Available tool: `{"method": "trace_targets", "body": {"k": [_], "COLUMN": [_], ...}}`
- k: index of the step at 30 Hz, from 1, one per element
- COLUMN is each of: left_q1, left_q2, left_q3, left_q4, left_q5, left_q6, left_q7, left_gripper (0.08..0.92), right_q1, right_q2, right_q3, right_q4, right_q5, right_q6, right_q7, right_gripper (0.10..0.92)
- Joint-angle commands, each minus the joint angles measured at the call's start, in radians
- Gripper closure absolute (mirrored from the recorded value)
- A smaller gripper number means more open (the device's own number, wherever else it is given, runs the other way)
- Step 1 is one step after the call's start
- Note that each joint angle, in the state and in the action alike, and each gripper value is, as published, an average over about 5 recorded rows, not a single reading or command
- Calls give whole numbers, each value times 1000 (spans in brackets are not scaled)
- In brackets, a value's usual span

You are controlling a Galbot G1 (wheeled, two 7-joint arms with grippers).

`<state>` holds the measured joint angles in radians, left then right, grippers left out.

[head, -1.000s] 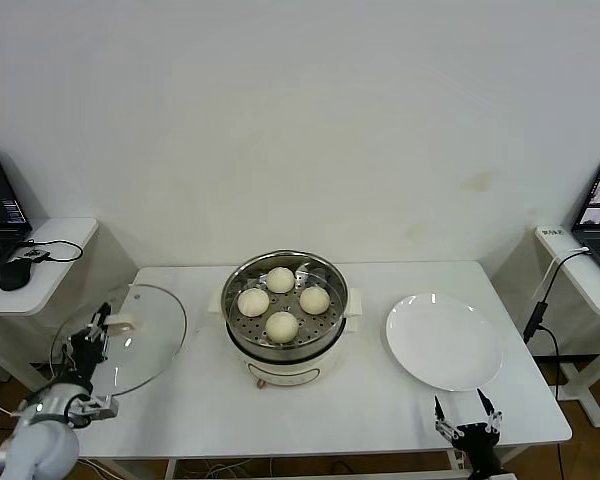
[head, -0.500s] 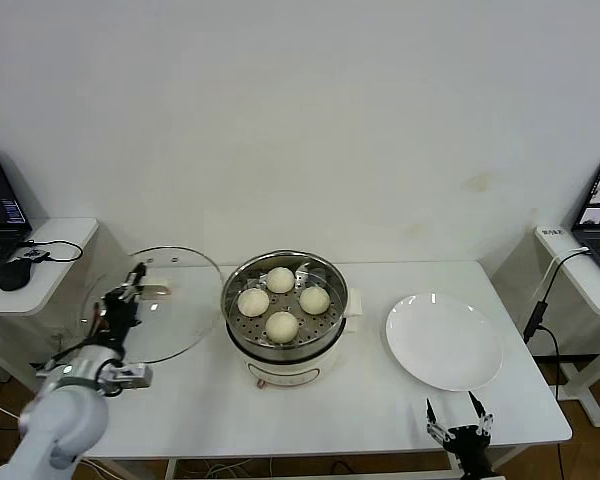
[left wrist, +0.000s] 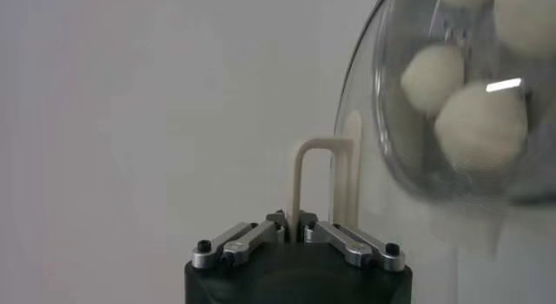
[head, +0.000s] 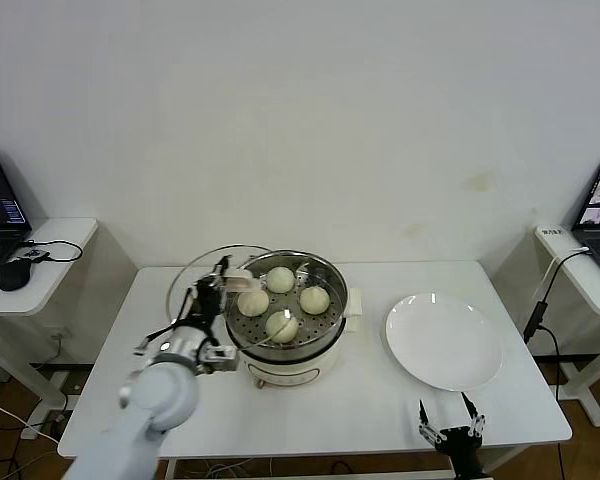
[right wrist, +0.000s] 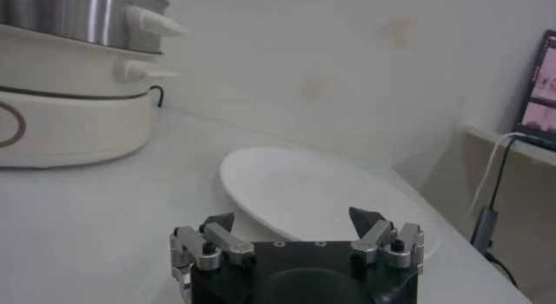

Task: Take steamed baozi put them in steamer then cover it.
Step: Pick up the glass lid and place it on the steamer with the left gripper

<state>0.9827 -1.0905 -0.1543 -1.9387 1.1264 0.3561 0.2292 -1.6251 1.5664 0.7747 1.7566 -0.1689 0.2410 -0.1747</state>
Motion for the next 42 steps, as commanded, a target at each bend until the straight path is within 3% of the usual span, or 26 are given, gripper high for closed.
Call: {"method": "trace_targets", "body": {"k": [1,17,42], "left_q1": [-157,-146,-96], "left_q2": [-203,-284,-282], "left_q3": [151,131,118], "left_q4": [129,211,216], "left_q5": [120,168,215], "left_q6": [68,78,44], "left_q7": [61,56,41], "left_gripper": [848,848,848], "right_q1": [0,-1,-7], "right_q2": [10,10,10], "right_q3": [-20,-36,-47], "right_q4": [-15,-21,-27], "right_q5": [-35,-44,-47], "right_q6": [7,0,2], "right_q7": [4,9,9], "right_gripper": [203,203,202]}}
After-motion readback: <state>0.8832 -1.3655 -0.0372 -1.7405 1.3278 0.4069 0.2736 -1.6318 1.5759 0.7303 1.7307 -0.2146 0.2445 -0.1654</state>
